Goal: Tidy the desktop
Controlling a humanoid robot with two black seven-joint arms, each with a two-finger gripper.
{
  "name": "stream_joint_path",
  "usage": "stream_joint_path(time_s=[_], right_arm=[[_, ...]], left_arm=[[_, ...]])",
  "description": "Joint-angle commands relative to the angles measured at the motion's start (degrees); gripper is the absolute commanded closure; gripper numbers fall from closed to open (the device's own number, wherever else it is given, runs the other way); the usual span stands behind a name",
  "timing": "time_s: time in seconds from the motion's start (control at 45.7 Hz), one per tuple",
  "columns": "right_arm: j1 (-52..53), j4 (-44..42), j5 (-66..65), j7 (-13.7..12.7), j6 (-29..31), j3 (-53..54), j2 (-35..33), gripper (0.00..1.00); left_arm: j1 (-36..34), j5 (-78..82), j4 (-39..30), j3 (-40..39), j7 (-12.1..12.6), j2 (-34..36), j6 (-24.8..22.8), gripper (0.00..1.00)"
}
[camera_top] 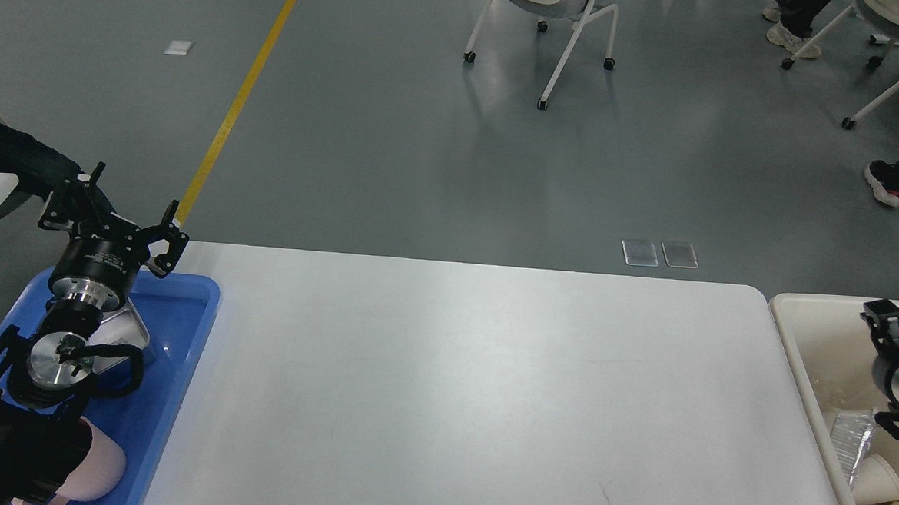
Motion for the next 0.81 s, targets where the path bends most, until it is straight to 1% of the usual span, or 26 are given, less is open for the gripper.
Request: stream_joint_path(time_s=[0.0,0.044,0.109,0.197,0.284,0.416,0.59,0.7,0.787], right_arm=[[0.6,6.3,15.7,-0.8,12.3,7.9,0.6,0.0],[0.0,9.7,21.8,-1.3,16.4,10.9,0.5,0.0],[-1.5,14.3,26.8,-1.2,18.0,13.2,0.5,0.0],[-3.2,20.3,27.0,-1.0,20.1,17.8,0.4,0.0],[-8.6,27.3,27.0,-0.9,22.3,25.2,0.4,0.0],[-18.3,36.7,26.9,-0.9,22.6,39.0,0.4,0.0],[-31.4,47.8,26.9,-0.5,22.6,51.9,1.1,0.0],[-38.0,50.9,26.7,-0.5,22.7,59.8,4.1,0.0],[-41.1,50.9,26.5,-0.5,23.8,64.0,6.3,0.0]], left_arm=[[0.8,0.0,-0.1,0.0,0.0,0.5,0.0,0.03],[1.0,0.0,-0.1,0.0,0.0,0.6,0.1,0.03],[1.1,0.0,-0.1,-0.1,0.1,0.9,0.1,0.03],[1.5,0.0,-0.1,-0.1,0.2,1.2,0.3,0.03],[2.0,0.0,-0.2,-0.1,0.3,1.2,0.3,0.03],[3.4,-0.1,-1.1,-0.9,-0.3,1.2,0.1,0.03],[4.7,-0.1,-2.7,-1.0,-0.3,1.0,0.0,0.03],[5.0,-0.1,-3.4,-0.9,-0.3,0.9,-0.6,0.03],[5.8,0.0,-6.9,-0.3,-0.3,0.9,-0.5,0.03]])
